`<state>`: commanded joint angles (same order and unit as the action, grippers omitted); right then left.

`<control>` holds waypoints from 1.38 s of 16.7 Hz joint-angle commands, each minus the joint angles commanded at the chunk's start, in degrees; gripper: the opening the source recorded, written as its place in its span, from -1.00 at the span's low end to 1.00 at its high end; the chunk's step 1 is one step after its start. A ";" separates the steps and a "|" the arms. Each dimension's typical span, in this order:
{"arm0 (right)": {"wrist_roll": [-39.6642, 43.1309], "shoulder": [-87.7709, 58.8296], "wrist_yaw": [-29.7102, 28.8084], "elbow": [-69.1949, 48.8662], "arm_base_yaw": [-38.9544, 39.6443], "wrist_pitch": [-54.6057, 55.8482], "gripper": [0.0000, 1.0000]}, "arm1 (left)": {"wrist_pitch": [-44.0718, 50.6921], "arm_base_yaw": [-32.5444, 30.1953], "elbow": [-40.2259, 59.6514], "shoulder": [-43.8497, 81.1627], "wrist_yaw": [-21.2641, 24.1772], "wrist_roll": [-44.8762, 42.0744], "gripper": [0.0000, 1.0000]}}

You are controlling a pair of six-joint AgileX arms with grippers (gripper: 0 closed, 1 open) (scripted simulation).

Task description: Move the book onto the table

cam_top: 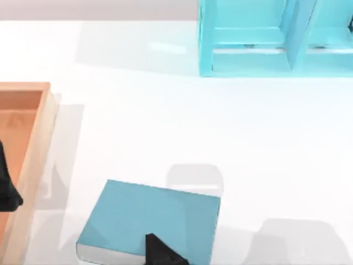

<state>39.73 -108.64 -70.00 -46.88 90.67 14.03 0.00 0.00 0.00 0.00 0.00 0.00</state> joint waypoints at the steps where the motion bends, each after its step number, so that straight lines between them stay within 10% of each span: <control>1: 0.00 -0.03 -0.01 0.02 0.00 0.05 -1.00 | 0.00 0.00 0.00 0.00 0.00 0.00 1.00; 3: 0.00 -0.03 -0.01 0.02 0.00 0.05 -1.00 | 0.00 0.00 0.00 0.00 0.00 0.00 1.00; 16: 0.00 -0.03 -0.01 0.02 0.00 0.05 0.96 | 0.00 0.00 0.00 0.00 0.00 0.00 1.00; 23: 0.00 -0.03 -0.01 0.02 0.00 0.05 1.00 | 0.00 0.00 0.00 0.00 0.00 0.00 1.00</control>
<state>39.73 -108.67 -70.01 -46.86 90.67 14.09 0.00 0.00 0.00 0.00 0.00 0.00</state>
